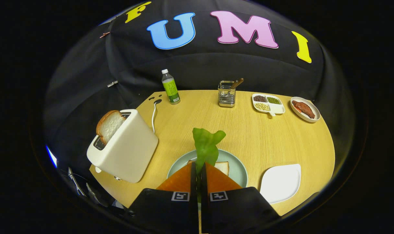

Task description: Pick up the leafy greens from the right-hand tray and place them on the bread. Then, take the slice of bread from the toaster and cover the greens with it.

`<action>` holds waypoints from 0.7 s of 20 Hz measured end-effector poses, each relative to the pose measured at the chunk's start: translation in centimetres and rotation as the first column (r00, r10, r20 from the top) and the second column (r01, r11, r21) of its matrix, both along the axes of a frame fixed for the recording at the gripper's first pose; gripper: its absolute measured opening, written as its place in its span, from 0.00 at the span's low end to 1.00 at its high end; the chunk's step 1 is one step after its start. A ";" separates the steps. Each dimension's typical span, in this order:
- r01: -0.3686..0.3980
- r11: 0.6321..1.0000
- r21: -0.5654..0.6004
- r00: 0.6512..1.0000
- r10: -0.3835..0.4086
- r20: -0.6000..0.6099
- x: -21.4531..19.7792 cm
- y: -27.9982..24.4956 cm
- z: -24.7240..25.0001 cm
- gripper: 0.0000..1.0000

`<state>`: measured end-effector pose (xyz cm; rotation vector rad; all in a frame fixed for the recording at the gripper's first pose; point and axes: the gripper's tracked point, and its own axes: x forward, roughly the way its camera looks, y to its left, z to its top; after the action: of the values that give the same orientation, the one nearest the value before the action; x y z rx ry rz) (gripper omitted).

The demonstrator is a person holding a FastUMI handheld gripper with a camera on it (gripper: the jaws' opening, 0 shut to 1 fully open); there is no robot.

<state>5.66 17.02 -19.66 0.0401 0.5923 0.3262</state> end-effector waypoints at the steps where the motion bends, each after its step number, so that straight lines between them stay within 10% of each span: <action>1: 0.006 1.000 -0.012 1.000 -0.006 0.000 0.3 0.0 -0.5 0.11; 9: 0.018 0.994 -0.104 1.000 -0.020 -0.013 0.1 -0.3 -3.8 0.33; 14: 0.005 0.996 -0.091 1.000 -0.005 0.003 -0.6 0.3 -2.9 0.95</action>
<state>5.03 17.32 -22.55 -0.0468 0.6039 0.2943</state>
